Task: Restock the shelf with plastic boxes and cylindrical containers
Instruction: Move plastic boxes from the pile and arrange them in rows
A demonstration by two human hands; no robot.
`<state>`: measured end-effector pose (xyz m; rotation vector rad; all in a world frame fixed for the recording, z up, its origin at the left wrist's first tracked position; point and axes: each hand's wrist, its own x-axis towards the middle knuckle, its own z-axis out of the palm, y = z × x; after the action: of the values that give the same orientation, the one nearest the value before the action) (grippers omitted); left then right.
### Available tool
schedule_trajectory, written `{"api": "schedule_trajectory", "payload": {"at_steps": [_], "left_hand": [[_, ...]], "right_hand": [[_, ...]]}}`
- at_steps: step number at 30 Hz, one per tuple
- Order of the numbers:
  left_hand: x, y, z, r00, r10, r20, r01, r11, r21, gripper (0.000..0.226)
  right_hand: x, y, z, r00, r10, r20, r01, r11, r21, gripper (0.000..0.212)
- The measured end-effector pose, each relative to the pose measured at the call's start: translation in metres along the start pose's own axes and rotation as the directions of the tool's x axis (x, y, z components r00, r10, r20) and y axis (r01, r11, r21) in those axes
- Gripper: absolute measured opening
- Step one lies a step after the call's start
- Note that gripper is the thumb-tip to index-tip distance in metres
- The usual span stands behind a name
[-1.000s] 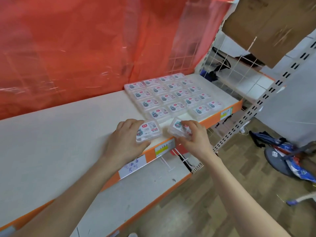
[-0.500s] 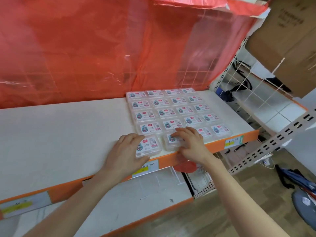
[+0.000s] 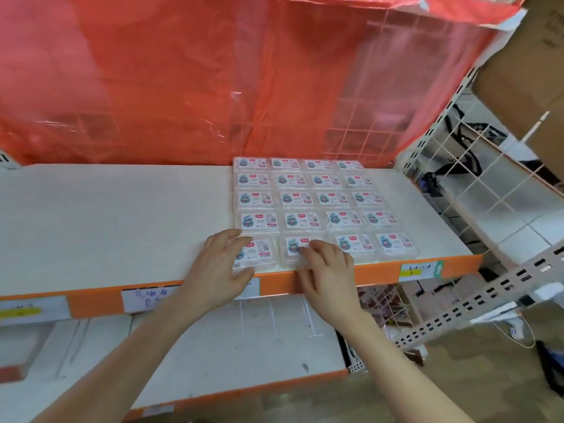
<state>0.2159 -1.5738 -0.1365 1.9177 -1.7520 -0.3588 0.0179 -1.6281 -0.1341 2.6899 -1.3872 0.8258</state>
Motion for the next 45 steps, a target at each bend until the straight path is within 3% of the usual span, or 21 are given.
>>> {"api": "schedule_trajectory", "payload": {"at_steps": [6, 14, 28, 38, 45], "left_hand": [[-0.022, 0.02, 0.009, 0.989, 0.053, -0.139, -0.034, 0.991, 0.131, 0.043], [-0.032, 0.034, 0.015, 0.994, 0.061, -0.088, -0.037, 0.968, 0.25, 0.047], [-0.026, 0.031, 0.032, 0.997, 0.079, -0.012, -0.071, 0.946, 0.316, 0.06], [-0.024, 0.032, 0.03, 0.996, 0.087, 0.01, -0.086, 0.949, 0.303, 0.059], [-0.023, 0.034, 0.026, 0.998, 0.067, 0.014, -0.068, 0.948, 0.311, 0.056]], "right_hand": [[-0.01, 0.002, 0.004, 0.997, -0.002, 0.075, 0.011, 0.992, -0.124, 0.042], [-0.012, 0.016, 0.005, 0.976, 0.058, 0.208, -0.03, 0.99, -0.136, 0.047], [-0.013, 0.018, 0.002, 0.976, 0.033, 0.215, -0.003, 0.99, -0.14, 0.048], [-0.009, 0.024, -0.002, 0.992, -0.058, 0.116, 0.073, 0.989, -0.127, 0.041], [-0.009, 0.022, -0.003, 0.989, -0.031, 0.146, 0.047, 0.993, -0.108, 0.039]]}}
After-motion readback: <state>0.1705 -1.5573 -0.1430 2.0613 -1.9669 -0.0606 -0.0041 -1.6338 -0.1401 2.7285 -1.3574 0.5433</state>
